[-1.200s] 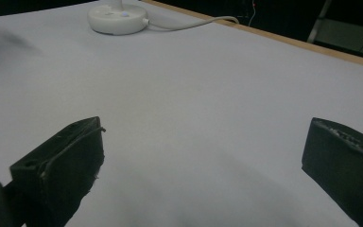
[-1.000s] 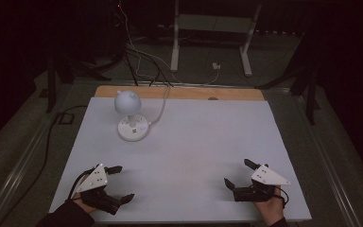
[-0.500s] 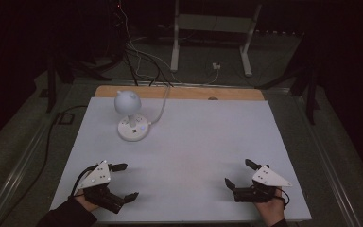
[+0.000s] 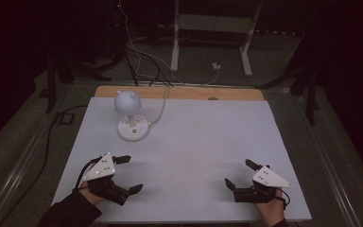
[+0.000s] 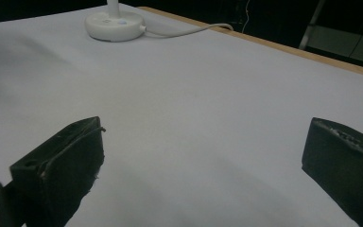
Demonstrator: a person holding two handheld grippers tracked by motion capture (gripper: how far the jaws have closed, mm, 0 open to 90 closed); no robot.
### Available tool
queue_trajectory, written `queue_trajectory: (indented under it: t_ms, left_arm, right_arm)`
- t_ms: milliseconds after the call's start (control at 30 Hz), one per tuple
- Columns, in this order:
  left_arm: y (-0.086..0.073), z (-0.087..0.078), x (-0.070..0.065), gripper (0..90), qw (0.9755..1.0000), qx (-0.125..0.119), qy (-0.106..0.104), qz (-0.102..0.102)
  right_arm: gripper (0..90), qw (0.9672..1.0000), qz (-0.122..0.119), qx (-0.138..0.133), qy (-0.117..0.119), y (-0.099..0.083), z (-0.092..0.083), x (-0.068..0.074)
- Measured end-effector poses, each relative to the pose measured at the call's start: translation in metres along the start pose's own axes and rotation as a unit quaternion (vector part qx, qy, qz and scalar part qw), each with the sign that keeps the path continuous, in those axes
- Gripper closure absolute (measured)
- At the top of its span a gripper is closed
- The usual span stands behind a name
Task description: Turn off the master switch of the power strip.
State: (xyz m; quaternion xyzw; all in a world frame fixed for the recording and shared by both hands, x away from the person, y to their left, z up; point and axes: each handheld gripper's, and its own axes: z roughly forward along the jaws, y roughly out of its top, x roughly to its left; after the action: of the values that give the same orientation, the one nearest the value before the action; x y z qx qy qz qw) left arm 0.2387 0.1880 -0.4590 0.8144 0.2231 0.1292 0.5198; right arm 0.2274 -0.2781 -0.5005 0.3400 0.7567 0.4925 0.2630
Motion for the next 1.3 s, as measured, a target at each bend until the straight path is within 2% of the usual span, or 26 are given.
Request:
queue_trajectory:
  t_ms: [233, 733, 800, 933, 1033, 1167, 1300]
  left_arm:
    - [0.012, 0.010, 0.007, 0.3, 0.9998, -0.009, 0.018, -0.003]
    - [0.029, 0.031, 0.017, 0.3, 0.9993, -0.014, 0.035, -0.006]
    - [0.031, 0.033, 0.018, 0.3, 0.9991, -0.014, 0.041, -0.004]
    - [0.035, 0.038, 0.022, 0.3, 0.9986, -0.015, 0.049, -0.013]
    - [0.037, 0.042, 0.023, 0.3, 0.9981, -0.014, 0.060, -0.007]
    - [0.039, 0.047, 0.028, 0.3, 0.9971, -0.012, 0.073, -0.016]
    - [0.039, 0.052, 0.033, 0.3, 0.9971, -0.016, 0.073, -0.017]
  right_arm:
    - [0.0, 1.0000, 0.003, -0.004, 0.000, 0.001, -0.001, 0.000]
    - [0.0, 1.0000, 0.004, -0.004, 0.003, 0.000, -0.002, 0.000]
    - [0.0, 1.0000, 0.005, -0.005, 0.003, 0.000, -0.002, -0.001]
    - [0.0, 1.0000, 0.007, -0.005, 0.004, 0.000, -0.003, -0.001]
    - [0.0, 0.9999, 0.008, -0.005, 0.004, 0.000, -0.003, -0.001]
    - [0.0, 1.0000, 0.007, -0.004, 0.004, 0.000, -0.003, -0.001]
    - [0.0, 1.0000, 0.009, -0.004, 0.003, 0.000, -0.003, -0.001]
